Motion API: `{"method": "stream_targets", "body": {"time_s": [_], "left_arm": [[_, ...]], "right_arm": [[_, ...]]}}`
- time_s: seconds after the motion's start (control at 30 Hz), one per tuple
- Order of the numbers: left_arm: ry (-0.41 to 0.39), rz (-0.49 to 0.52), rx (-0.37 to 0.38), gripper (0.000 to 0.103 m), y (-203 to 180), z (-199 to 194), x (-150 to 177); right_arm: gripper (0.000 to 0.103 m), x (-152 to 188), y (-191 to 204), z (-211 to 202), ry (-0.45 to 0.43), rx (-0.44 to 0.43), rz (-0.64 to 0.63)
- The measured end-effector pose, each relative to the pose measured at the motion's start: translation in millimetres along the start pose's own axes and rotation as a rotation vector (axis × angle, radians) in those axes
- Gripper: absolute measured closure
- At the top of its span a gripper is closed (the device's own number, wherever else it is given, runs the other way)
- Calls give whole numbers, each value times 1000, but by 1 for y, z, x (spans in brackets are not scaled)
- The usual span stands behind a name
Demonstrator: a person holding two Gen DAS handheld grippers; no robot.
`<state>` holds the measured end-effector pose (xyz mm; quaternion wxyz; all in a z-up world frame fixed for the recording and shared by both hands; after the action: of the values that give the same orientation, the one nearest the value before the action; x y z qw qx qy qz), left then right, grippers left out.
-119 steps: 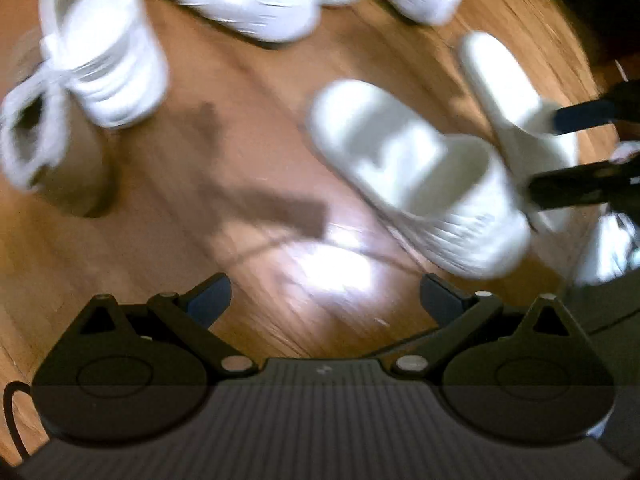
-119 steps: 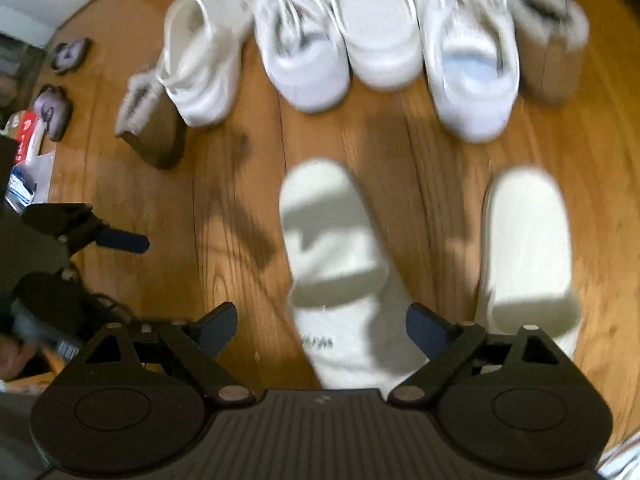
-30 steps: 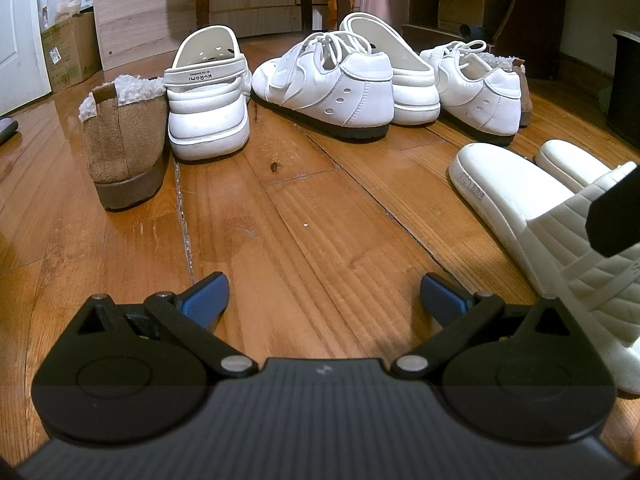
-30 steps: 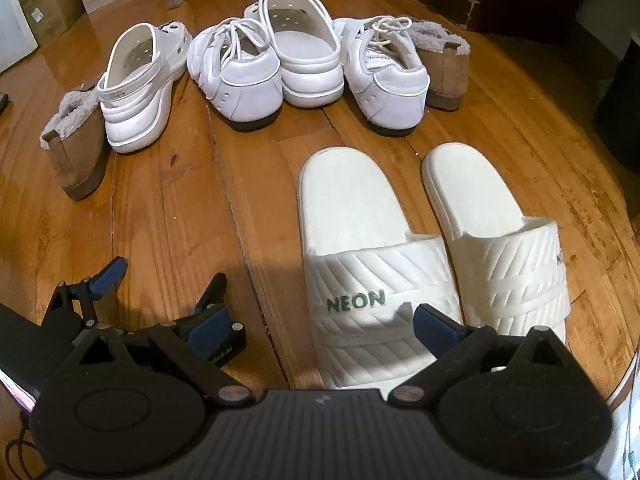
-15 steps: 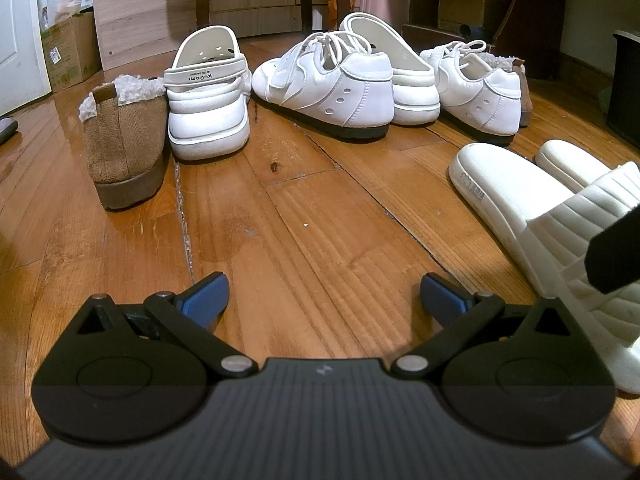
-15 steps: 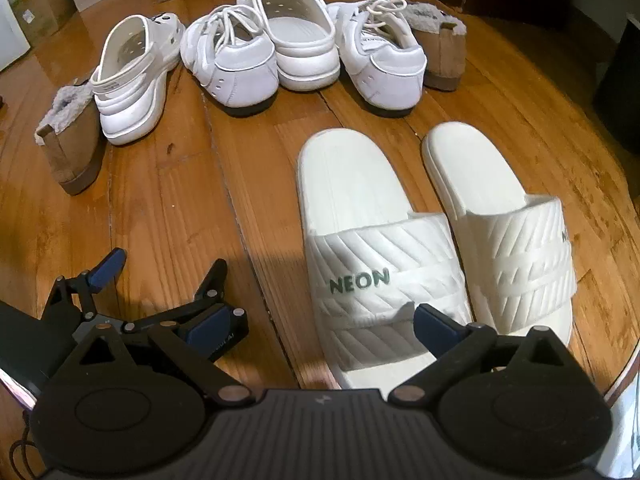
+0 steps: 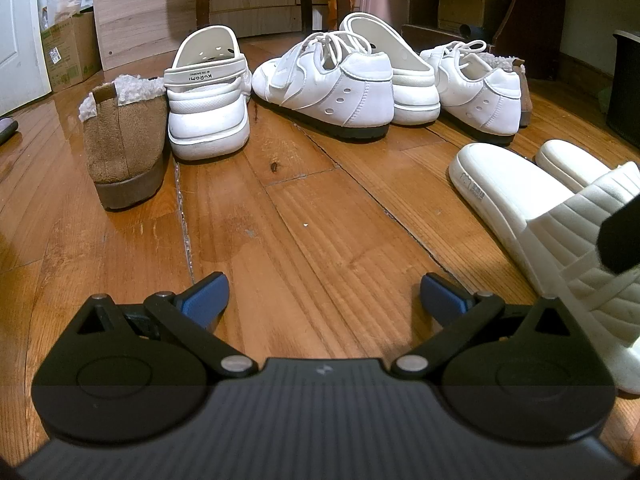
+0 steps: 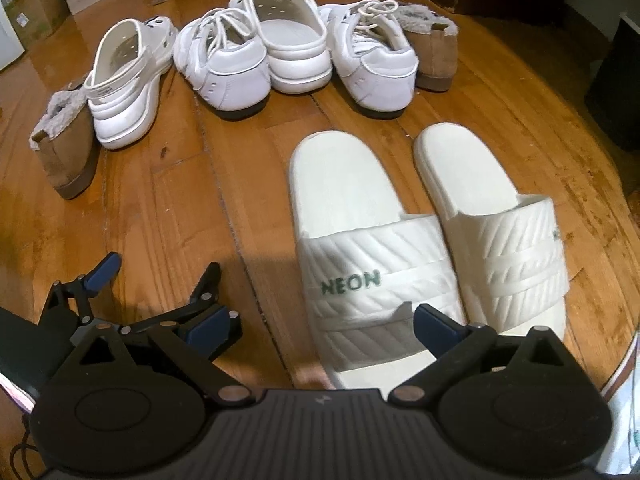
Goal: Organize scattered shoes
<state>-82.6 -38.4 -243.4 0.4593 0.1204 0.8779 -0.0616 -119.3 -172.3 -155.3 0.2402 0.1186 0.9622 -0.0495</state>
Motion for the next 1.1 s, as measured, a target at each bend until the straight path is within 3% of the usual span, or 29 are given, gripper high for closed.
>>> {"method": "stream_targets", "body": {"time_s": [0.33, 0.5, 0.63, 0.77, 0.97, 1.03, 1.1], "left_arm": [[0, 0, 0, 0, 0, 0, 0], [11, -7, -8, 0, -1, 0, 0], [212, 23, 38, 0, -5, 4, -10], [426, -9, 4, 0, -11, 11, -19], [580, -23, 35, 0, -20, 20, -25], [611, -125, 87, 0, -20, 14, -29], [618, -159, 123, 0, -23, 6, -34]], "right_arm": [[4, 9, -19, 2, 28, 29, -10], [4, -8, -36, -18, 131, 8, -86], [4, -32, -55, -38, 220, -30, -154], [4, -48, -68, -37, 288, -61, -139], [4, -53, -57, -29, 321, -78, -273], [4, -50, -53, -24, 368, -80, -295], [4, -48, -48, -19, 442, -105, -301]]}}
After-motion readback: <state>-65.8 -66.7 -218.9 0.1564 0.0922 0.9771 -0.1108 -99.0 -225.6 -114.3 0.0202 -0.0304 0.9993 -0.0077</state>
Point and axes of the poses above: each gripper's, at about its wrist camera, not at the fingertips, and z roughly the way its jaws point, y to its left, x to its underside, the point moved 7 cm from there along z, roughly the way its jaws point, and after that the axes turned 5 degrees about -y, right-handed, at the moved point
